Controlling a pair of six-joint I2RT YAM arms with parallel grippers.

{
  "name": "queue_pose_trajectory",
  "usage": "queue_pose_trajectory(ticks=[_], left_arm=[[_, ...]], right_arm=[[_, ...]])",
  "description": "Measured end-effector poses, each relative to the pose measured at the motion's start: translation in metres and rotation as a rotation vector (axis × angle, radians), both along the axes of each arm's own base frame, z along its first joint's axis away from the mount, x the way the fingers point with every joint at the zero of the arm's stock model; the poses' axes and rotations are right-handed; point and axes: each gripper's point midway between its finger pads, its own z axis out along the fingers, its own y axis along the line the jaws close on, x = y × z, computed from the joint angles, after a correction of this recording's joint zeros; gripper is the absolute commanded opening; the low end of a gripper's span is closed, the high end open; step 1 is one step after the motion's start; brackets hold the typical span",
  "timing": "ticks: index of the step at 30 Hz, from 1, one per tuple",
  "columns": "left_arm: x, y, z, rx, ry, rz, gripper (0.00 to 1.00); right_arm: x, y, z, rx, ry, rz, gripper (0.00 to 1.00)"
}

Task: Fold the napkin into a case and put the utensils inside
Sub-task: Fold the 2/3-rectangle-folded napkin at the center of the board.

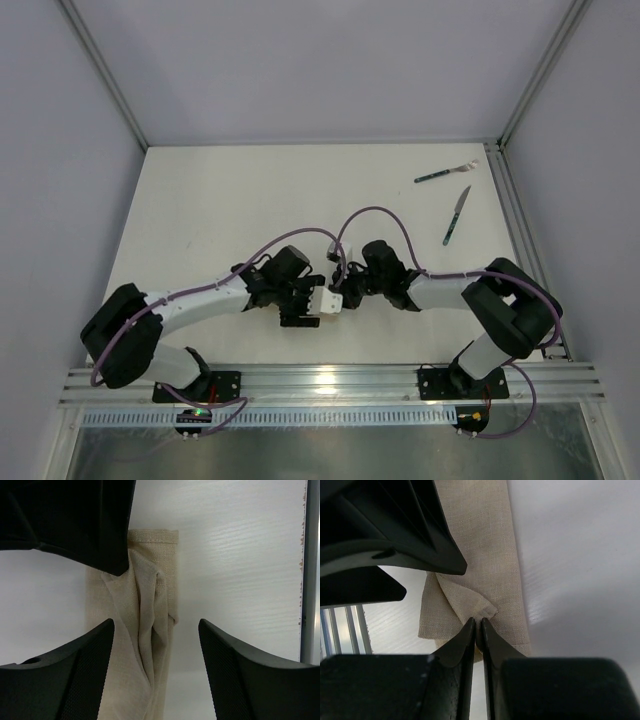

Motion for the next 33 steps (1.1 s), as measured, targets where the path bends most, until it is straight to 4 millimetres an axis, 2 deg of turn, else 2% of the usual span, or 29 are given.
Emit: queue_pose_trajectory(ticks=[2, 5, 8, 12, 19, 22, 23, 29, 33], left_arm=[[-0.001, 0.000, -0.007, 0.016, 0.000, -0.005, 0.67], [-0.001, 0.001, -0.015, 0.035, -0.007, -0.007, 0.58], [0.000, 0.000, -0.019, 0.041, -0.019, -0.006, 0.41], [0.003, -0.002, -0.021, 0.041, -0.027, 0.009, 0.27], [0.003, -0.002, -0.022, 0.043, -0.029, 0.010, 0.20], [0.002, 0.000, -0.022, 0.043, -0.029, 0.009, 0.30], [0.002, -0.001, -0.022, 0.040, -0.029, 0.009, 0.30], [0.000, -0.001, -0.018, 0.032, -0.028, 0.005, 0.19], [-0.001, -0.001, -0.018, 0.032, -0.024, 0.002, 0.17]], right_arm=[[0.000, 0.000, 0.000, 0.001, 0.002, -0.001, 0.14], [-0.001, 0.000, 0.000, 0.002, 0.003, -0.001, 0.15], [0.000, 0.001, 0.000, 0.008, -0.001, -0.002, 0.18], [-0.002, 0.000, -0.001, 0.009, 0.013, -0.008, 0.25], [-0.008, -0.003, 0.008, 0.029, 0.015, -0.011, 0.37], [-0.013, -0.003, 0.019, 0.059, 0.004, 0.002, 0.42], [-0.014, -0.003, 0.022, 0.065, 0.002, 0.007, 0.43], [-0.023, -0.006, 0.024, 0.074, 0.008, 0.042, 0.47], [-0.028, -0.005, 0.021, 0.074, 0.007, 0.079, 0.51]])
